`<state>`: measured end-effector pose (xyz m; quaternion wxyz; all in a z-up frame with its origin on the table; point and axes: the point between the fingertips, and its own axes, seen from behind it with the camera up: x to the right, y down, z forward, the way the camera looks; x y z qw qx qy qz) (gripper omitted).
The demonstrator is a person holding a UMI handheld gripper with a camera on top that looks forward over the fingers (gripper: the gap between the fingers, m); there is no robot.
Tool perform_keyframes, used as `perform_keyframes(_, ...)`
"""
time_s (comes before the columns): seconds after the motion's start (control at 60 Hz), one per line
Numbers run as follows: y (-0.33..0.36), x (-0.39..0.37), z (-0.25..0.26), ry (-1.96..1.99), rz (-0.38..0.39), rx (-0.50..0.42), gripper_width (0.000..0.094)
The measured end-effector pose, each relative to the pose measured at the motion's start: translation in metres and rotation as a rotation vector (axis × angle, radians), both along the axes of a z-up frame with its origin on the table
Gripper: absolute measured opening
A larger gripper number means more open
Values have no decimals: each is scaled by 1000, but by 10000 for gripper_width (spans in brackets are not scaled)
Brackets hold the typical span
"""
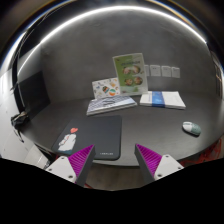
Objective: Arrange mouse
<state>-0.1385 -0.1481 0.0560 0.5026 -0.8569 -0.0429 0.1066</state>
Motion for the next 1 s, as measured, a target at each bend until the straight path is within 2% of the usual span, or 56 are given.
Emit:
perform_keyframes(0.25,5,20,-4,-1,-148,-16,824)
perform_keyframes(0.467,13,108,-22,-88,-232,-38,825)
perform_keyframes(0.783,41,294,-51,-127,-225,-60,814)
perform_keyframes(0.9,65,329,-68,-135,-197,-81,828)
perform_keyframes(1.0,91,333,-64,-136,-156,-48,814)
